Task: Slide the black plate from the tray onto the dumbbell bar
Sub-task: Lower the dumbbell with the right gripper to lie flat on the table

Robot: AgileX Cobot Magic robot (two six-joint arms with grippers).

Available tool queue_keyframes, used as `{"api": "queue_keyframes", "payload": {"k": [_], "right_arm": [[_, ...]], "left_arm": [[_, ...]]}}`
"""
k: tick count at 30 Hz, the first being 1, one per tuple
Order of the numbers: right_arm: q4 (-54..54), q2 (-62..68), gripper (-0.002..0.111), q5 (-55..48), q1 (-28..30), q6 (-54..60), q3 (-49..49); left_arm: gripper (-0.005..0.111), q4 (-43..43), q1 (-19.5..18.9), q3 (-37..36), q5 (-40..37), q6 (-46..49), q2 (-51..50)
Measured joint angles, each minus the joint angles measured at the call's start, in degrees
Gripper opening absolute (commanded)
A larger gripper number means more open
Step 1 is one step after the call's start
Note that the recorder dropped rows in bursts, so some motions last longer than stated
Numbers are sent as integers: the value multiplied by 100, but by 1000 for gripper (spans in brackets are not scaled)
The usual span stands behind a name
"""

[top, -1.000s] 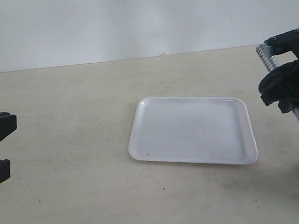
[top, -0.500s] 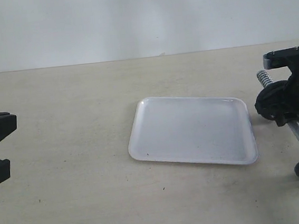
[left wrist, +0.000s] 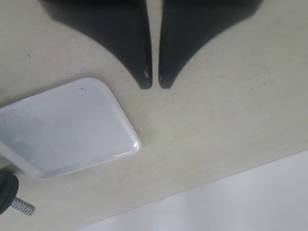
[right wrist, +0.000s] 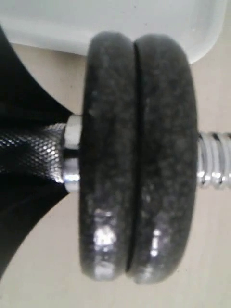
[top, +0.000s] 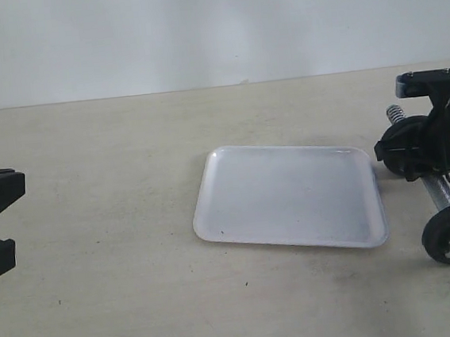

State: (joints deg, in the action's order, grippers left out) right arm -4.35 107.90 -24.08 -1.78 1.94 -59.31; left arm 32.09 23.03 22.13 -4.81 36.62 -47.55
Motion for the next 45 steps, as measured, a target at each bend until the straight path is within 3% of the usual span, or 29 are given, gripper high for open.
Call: {"api": "queue_keyframes", "payload": {"k": [45], "right_arm": [[-759, 46, 0, 141, -10, 683, 0]], "left_arm": [[4, 0, 0, 0, 32, 0, 0]]}}
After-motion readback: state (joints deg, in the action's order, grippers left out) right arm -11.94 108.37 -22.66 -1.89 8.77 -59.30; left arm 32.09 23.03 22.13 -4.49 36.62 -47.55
